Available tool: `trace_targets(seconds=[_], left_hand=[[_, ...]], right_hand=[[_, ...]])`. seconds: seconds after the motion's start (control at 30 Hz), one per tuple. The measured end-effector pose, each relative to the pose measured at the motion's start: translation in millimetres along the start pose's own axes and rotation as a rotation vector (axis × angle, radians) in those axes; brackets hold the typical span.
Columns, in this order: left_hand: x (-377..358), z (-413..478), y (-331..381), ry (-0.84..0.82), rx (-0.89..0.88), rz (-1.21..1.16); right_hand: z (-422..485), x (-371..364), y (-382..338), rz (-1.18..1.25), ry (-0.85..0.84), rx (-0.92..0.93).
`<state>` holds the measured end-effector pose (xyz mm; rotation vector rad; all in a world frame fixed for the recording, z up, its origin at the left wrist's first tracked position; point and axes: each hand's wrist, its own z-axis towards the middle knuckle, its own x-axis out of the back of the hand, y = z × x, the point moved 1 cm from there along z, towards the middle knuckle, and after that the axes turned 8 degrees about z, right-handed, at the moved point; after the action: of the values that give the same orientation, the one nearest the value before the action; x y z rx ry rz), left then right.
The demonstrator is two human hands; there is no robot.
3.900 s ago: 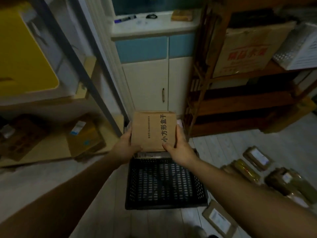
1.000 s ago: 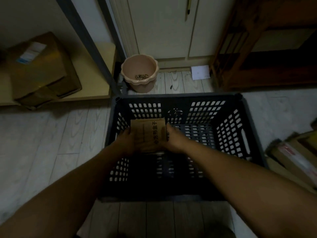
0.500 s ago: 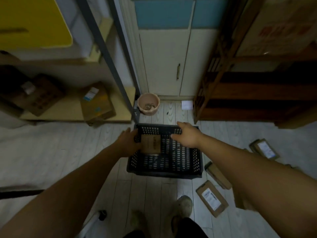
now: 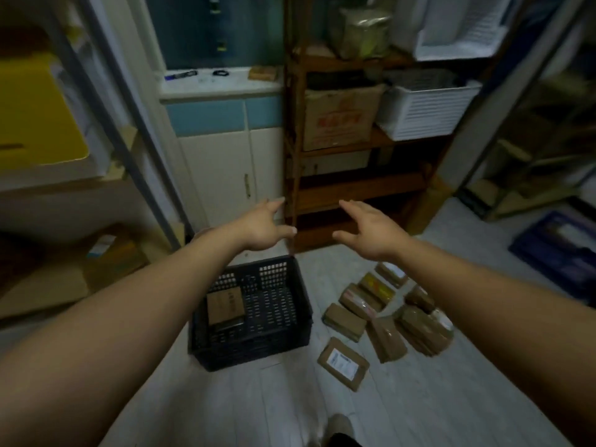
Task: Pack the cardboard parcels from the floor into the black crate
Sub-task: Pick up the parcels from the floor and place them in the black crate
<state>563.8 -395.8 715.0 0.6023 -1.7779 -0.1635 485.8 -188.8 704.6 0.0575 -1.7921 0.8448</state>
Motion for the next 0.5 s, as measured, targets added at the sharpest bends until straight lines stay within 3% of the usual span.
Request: trace_targets(seconds=[0.27,0.5], left_hand=[[-50.2,-3.3,171.4,-0.085,-0.187,0.048],[-122.7,15.4,351.2,-0.127,-0.327,0.009]], right_hand=[[-118.9,101.0,133.2,-0.072,0.184,-0.226],[-203.9,185.1,289.6,-0.091,0.227,-0.381]])
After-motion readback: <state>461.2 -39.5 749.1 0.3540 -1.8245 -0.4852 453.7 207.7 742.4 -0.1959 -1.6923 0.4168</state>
